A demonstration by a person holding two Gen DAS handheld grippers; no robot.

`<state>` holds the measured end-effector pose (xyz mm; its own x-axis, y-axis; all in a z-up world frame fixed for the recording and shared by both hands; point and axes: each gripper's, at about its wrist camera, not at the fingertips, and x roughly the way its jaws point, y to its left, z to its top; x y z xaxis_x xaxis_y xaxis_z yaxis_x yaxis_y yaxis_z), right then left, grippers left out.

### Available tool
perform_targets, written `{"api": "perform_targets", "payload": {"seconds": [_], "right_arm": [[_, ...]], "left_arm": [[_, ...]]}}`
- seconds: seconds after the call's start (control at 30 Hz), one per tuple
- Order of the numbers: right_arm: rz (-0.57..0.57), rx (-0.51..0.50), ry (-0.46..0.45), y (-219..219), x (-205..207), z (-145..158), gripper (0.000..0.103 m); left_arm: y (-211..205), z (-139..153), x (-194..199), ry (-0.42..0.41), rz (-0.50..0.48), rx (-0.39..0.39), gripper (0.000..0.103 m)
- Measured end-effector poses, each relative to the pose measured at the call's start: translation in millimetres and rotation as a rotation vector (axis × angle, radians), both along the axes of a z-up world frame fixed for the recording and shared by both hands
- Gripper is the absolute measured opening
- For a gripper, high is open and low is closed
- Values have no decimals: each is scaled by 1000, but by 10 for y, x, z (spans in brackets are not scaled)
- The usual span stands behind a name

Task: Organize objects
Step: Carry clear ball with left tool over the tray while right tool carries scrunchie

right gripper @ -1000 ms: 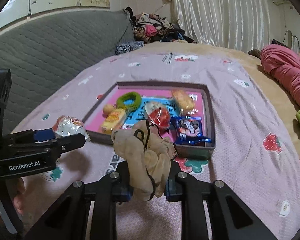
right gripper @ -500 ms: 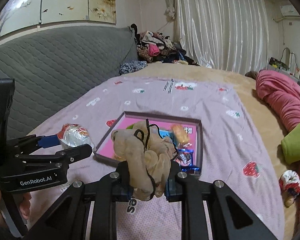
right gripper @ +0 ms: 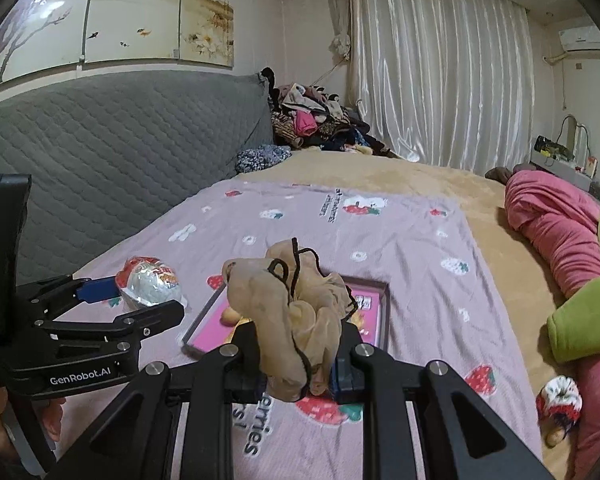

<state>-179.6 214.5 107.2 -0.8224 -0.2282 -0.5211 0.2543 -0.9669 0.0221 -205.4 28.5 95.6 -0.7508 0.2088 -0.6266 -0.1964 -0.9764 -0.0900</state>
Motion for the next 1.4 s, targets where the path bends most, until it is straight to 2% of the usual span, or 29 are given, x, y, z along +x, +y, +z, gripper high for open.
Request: {"api": "perform_targets", "payload": {"seconds": [0.17, 0.3, 0.43, 0.77, 1.17, 1.33, 1.4], "right_arm": [[-8, 1, -4, 43, -280, 2, 23], [-18, -20, -18, 106, -517, -103, 23], [-30, -47, -54, 167, -798, -362, 23], [-29, -65, -117, 157, -1205, -1100, 22], [-43, -40, -138, 187, -1468, -1614, 25], [-45, -36, -157, 193, -1518, -1703, 29], [-49, -39, -153, 198, -1520, -1704, 36]], "left_arm": [[55, -20, -301, 5, -2, 1, 72], [125, -149, -550, -1, -3, 0, 72], [170, -397, -824, -30, -3, 14, 72], [334, -1056, -1283, -72, 3, 15, 72], [441, -1611, -1497, -102, 1, -47, 72], [456, -1628, -1498, -82, -1, -69, 72], [445, -1628, -1499, -76, 7, -70, 72]]}}
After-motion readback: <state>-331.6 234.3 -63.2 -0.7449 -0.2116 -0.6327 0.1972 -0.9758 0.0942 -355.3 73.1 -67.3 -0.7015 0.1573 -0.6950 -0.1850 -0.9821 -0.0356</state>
